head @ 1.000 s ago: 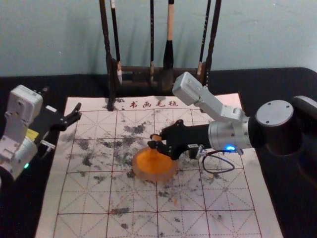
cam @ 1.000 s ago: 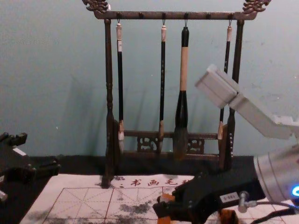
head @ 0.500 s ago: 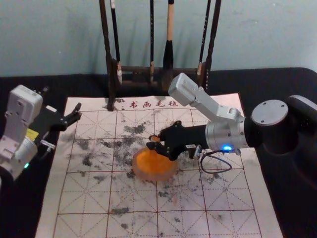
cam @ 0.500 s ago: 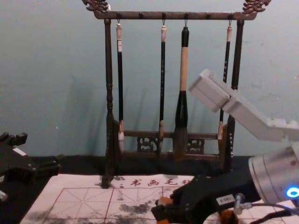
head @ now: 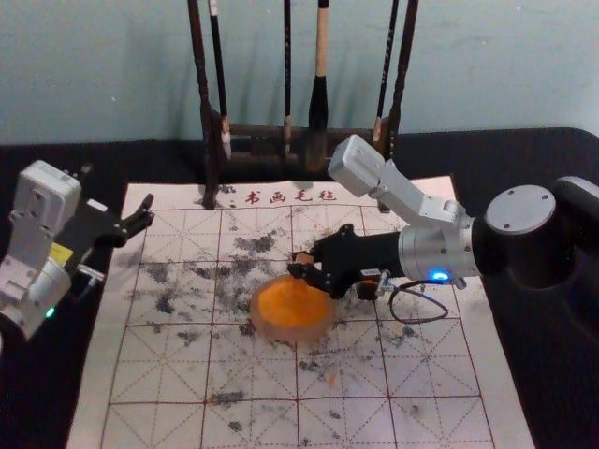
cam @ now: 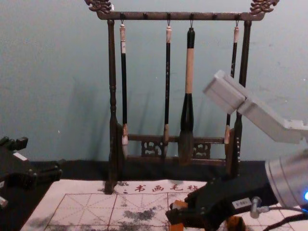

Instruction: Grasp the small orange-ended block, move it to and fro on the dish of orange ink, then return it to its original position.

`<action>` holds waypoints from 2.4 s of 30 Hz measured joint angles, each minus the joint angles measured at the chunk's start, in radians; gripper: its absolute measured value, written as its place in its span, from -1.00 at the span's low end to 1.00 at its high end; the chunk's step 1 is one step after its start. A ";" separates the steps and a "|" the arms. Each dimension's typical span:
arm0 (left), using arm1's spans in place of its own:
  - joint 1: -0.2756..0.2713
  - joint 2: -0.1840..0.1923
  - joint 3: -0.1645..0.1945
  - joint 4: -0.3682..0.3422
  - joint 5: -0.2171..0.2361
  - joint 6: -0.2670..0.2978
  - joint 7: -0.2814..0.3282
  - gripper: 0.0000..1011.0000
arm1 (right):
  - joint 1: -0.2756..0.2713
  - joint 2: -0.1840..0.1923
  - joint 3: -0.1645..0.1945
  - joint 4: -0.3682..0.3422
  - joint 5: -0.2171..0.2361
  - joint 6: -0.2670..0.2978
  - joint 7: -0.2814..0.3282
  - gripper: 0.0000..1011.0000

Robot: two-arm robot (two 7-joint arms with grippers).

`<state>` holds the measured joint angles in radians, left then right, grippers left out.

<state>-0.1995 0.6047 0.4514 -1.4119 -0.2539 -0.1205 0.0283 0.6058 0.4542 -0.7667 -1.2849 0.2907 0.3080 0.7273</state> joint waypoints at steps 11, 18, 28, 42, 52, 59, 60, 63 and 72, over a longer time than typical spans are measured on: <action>0.000 0.000 0.000 0.000 0.000 0.000 0.000 0.98 | -0.012 0.037 -0.003 -0.037 -0.004 -0.012 0.030 -0.77; 0.000 0.000 0.000 0.000 0.000 0.000 0.000 0.98 | -0.023 0.063 -0.011 -0.068 -0.003 -0.021 0.051 -0.77; 0.000 0.000 0.000 0.000 0.000 0.000 0.000 0.98 | -0.026 0.064 -0.026 -0.082 0.004 -0.028 0.064 -0.77; 0.000 0.000 0.000 0.000 0.000 0.000 0.000 0.98 | 0.000 0.018 -0.047 -0.036 0.004 -0.037 0.065 -0.77; 0.000 0.000 0.000 0.000 0.000 0.000 0.000 0.98 | 0.027 -0.023 -0.050 0.023 -0.005 -0.048 0.051 -0.77; 0.000 0.000 0.000 0.000 0.000 0.000 0.000 0.98 | 0.034 -0.026 -0.041 0.041 -0.013 -0.052 0.040 -0.77; 0.000 0.000 0.000 0.000 0.000 0.000 0.000 0.98 | 0.035 -0.024 -0.039 0.042 -0.015 -0.052 0.038 -0.77; 0.000 0.000 0.000 0.000 0.000 0.000 0.000 0.98 | 0.035 -0.021 -0.035 0.042 -0.017 -0.052 0.036 -0.77; 0.000 0.000 0.000 0.000 0.000 0.000 0.000 0.98 | 0.026 0.001 -0.022 0.023 -0.025 -0.047 0.030 -0.77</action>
<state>-0.1995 0.6047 0.4514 -1.4120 -0.2539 -0.1205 0.0283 0.6315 0.4550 -0.7882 -1.2616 0.2654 0.2612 0.7576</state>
